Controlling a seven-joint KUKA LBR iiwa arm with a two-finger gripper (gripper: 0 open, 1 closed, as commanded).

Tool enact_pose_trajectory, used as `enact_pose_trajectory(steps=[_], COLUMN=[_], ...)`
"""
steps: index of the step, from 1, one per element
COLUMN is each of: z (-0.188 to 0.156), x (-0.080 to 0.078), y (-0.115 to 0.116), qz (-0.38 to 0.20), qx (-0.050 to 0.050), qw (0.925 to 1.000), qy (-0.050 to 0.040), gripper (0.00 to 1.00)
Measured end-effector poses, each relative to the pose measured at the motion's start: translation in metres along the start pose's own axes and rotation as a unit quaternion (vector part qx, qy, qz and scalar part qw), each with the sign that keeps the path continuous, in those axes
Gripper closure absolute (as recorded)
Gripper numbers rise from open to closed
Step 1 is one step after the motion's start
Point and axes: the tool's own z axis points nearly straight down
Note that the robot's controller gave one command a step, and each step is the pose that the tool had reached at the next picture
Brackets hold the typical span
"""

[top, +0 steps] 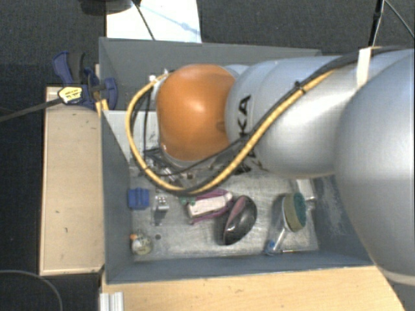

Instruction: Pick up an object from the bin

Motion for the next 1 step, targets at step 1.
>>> enact_pose_trajectory(steps=[1], z=[0.1217], x=[-0.0084], y=[0.0023], qz=[-0.081], qx=[0.001], qw=[0.9967], qy=[-0.001], gripper=[0.0])
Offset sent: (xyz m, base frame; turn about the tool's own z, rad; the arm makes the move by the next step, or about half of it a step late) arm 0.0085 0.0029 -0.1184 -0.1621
